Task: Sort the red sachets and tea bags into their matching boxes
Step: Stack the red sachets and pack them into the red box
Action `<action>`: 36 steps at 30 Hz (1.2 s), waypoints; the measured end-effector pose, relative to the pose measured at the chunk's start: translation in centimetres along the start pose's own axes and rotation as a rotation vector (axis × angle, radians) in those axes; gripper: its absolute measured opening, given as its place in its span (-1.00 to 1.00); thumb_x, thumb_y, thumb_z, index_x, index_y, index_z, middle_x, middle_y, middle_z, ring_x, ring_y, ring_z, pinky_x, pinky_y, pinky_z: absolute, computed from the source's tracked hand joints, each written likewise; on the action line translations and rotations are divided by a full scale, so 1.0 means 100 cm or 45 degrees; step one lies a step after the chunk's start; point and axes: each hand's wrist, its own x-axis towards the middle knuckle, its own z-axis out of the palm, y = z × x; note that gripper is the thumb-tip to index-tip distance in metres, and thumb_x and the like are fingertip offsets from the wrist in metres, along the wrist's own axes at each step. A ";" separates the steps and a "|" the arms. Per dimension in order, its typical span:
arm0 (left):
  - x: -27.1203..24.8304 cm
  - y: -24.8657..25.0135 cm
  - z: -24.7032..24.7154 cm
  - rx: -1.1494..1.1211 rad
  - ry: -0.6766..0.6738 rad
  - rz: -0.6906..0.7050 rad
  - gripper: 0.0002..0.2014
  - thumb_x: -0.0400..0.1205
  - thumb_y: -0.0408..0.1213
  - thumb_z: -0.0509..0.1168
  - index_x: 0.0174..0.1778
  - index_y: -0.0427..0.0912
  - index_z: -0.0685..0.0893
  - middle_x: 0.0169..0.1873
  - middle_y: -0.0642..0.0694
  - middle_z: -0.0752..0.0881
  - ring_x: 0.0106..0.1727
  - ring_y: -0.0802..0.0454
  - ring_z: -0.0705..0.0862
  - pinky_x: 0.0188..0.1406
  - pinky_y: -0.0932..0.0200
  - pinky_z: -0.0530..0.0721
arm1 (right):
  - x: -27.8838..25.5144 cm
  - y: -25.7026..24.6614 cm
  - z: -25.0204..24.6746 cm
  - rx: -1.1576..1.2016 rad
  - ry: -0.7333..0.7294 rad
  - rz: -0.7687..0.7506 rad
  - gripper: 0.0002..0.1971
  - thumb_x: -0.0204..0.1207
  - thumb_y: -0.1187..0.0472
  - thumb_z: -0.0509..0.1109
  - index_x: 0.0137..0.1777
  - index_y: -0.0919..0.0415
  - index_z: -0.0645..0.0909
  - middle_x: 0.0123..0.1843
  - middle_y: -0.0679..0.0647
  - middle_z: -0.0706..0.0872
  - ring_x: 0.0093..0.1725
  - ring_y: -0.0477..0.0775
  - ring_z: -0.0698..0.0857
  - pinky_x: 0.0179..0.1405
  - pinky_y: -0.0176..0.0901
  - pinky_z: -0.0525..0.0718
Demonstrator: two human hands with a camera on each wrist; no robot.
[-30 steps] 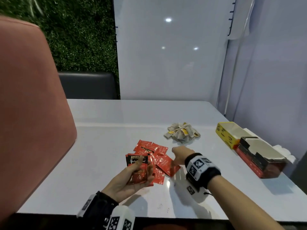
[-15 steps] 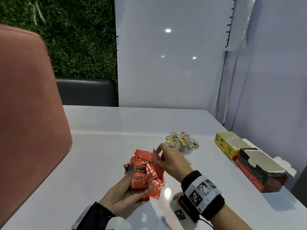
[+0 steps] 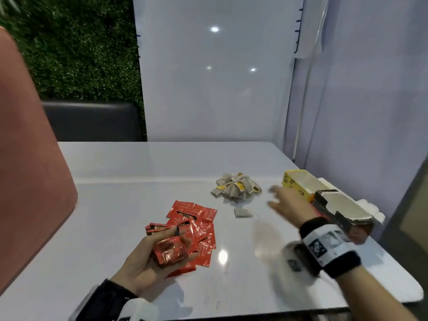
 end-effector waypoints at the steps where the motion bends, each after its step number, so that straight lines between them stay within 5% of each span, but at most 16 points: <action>1: -0.002 0.002 -0.002 0.001 -0.012 -0.013 -0.43 0.15 -0.51 0.63 0.07 -0.37 0.63 -0.15 -0.32 0.68 -0.12 -0.16 0.71 0.05 -0.36 0.67 | -0.002 0.025 -0.011 -0.255 0.067 0.136 -0.65 0.58 0.17 0.25 0.35 0.22 0.49 0.27 0.19 0.64 0.28 0.22 0.60 0.14 -0.11 0.55; 5: -0.004 0.003 -0.002 0.018 -0.021 -0.042 -0.20 0.00 -0.57 0.64 0.23 -0.42 0.60 -0.06 -0.34 0.70 -0.10 -0.18 0.71 -0.18 -0.07 0.77 | -0.032 0.078 -0.029 -0.569 0.166 0.433 -0.61 0.54 -0.07 0.21 0.37 -0.14 0.44 0.17 0.03 0.65 0.07 0.21 0.60 0.00 -0.11 0.44; 8: -0.002 0.000 0.001 0.054 -0.034 -0.028 -0.19 0.09 -0.61 0.52 0.35 -0.47 0.53 -0.06 -0.32 0.70 -0.17 -0.15 0.72 -0.24 0.05 0.76 | -0.049 0.089 -0.023 -0.758 0.125 0.459 -0.61 0.50 0.04 0.22 0.34 -0.13 0.45 -0.03 -0.01 0.55 0.01 0.09 0.57 0.08 -0.17 0.56; 12: -0.003 0.001 -0.003 0.031 -0.012 -0.036 -0.26 0.08 -0.65 0.47 0.28 -0.52 0.58 0.01 -0.40 0.69 -0.10 -0.23 0.73 -0.18 -0.05 0.78 | -0.082 0.063 -0.021 -0.510 -0.012 0.221 -0.88 0.58 0.19 0.25 0.05 -0.05 0.43 -0.21 -0.08 0.40 -0.37 -0.23 0.31 -0.46 -0.52 0.23; 15: -0.008 0.006 -0.004 0.059 -0.004 -0.069 -0.26 -0.05 -0.63 0.62 0.12 -0.54 0.69 -0.01 -0.46 0.71 -0.09 -0.31 0.76 -0.16 -0.18 0.78 | -0.097 0.044 -0.012 -0.365 -0.096 -0.113 -0.86 0.56 0.15 0.29 -0.15 -0.05 0.38 -0.17 -0.05 0.56 -0.25 -0.22 0.53 -0.28 -0.45 0.48; 19: -0.012 0.006 0.005 0.070 -0.013 -0.059 -0.35 0.04 -0.58 0.63 0.11 -0.49 0.72 -0.08 -0.43 0.71 -0.14 -0.27 0.76 -0.20 -0.17 0.79 | -0.093 0.014 0.007 -0.342 -0.133 -0.302 -0.94 0.64 -0.03 0.13 0.03 -0.11 0.36 -0.06 -0.15 0.55 -0.07 -0.12 0.50 -0.28 -0.44 0.33; 23: -0.013 0.005 0.012 0.126 0.052 0.017 -0.62 0.46 -0.48 0.31 0.20 -0.46 0.66 -0.16 -0.38 0.70 -0.22 -0.21 0.73 -0.30 -0.06 0.80 | -0.074 -0.008 0.029 -0.314 -0.096 -0.393 -0.86 0.68 0.10 0.02 0.09 -0.04 0.40 -0.02 -0.08 0.58 -0.10 0.00 0.42 -0.24 -0.33 0.28; 27: -0.015 0.007 0.010 0.144 0.044 0.007 -0.67 0.48 -0.45 0.30 0.15 -0.45 0.70 -0.17 -0.34 0.70 -0.25 -0.17 0.73 -0.34 -0.01 0.79 | -0.036 -0.012 0.036 -0.325 -0.088 -0.414 -0.86 0.67 0.20 0.06 0.13 0.05 0.41 -0.11 -0.05 0.48 -0.10 0.06 0.42 -0.12 -0.14 0.28; 36: -0.009 0.002 0.008 0.271 0.051 -0.003 -0.78 0.40 -0.45 0.41 -0.08 -0.49 0.78 -0.15 -0.40 0.71 -0.23 -0.20 0.73 -0.41 0.05 0.77 | 0.012 -0.010 0.041 -0.311 -0.111 -0.535 -0.89 0.66 0.25 0.12 0.09 0.10 0.44 0.00 0.07 0.64 -0.02 0.11 0.59 -0.17 -0.21 0.33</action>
